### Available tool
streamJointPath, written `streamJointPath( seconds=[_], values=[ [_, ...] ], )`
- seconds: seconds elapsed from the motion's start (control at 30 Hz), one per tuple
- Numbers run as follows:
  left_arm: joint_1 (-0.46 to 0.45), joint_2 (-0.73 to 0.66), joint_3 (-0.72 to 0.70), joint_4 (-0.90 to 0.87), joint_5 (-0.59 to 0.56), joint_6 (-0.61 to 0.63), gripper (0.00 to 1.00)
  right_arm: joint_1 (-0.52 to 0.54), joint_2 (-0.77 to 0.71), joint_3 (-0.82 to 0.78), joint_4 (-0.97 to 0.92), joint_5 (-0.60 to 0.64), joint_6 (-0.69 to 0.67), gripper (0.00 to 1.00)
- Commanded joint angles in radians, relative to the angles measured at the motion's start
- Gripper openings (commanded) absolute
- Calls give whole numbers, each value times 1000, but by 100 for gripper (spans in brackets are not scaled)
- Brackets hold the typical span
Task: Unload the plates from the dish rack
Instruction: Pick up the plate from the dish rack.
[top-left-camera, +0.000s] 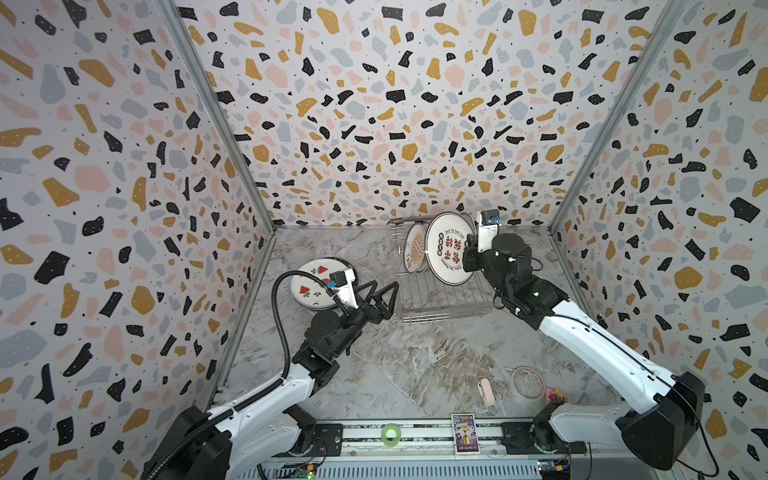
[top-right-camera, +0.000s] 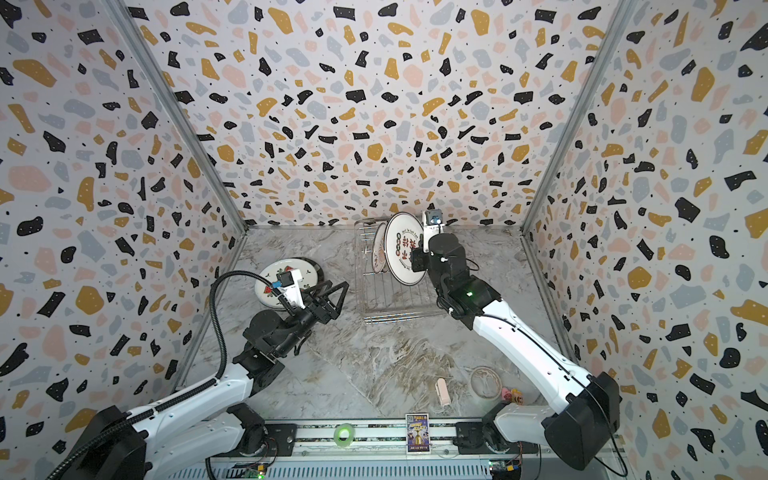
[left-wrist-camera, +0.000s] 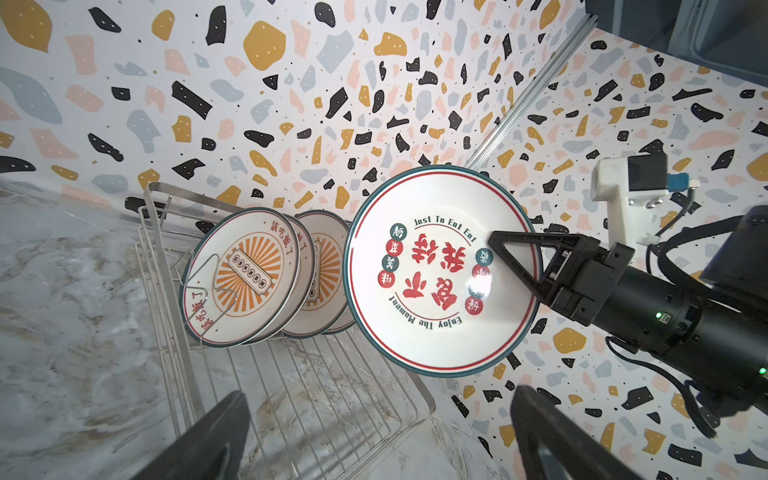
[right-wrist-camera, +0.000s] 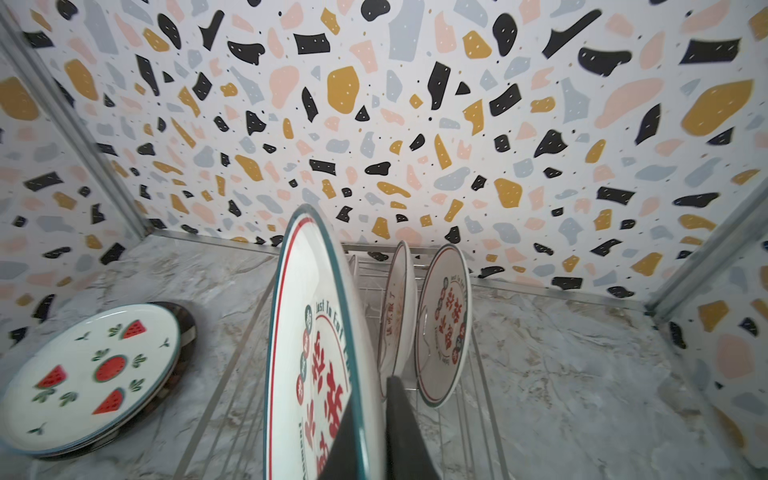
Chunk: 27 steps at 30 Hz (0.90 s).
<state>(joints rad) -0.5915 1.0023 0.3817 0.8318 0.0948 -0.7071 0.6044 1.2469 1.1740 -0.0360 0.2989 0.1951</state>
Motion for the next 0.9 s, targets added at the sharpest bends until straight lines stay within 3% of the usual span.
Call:
streamJointPath(
  seconds=[0.0, 0.23, 0.43, 0.6, 0.7, 0.87],
  values=[
    [-4, -3, -16, 47, 77, 16, 100, -49, -68, -26, 118, -271, 103, 5],
    [-4, 40, -29, 126, 138, -36, 100, -98, -110, -129, 232, -580, 184, 5],
    [-4, 75, -35, 186, 141, -99, 97, -98, -111, -178, 328, -733, 248, 5],
    [-5, 89, -52, 237, 143, -151, 85, -106, -83, -191, 372, -801, 281, 5],
    [-5, 88, -56, 243, 158, -161, 71, -111, -71, -208, 406, -823, 294, 5],
    [-5, 91, -63, 242, 158, -167, 61, -119, -62, -256, 477, -860, 319, 5]
  ],
)
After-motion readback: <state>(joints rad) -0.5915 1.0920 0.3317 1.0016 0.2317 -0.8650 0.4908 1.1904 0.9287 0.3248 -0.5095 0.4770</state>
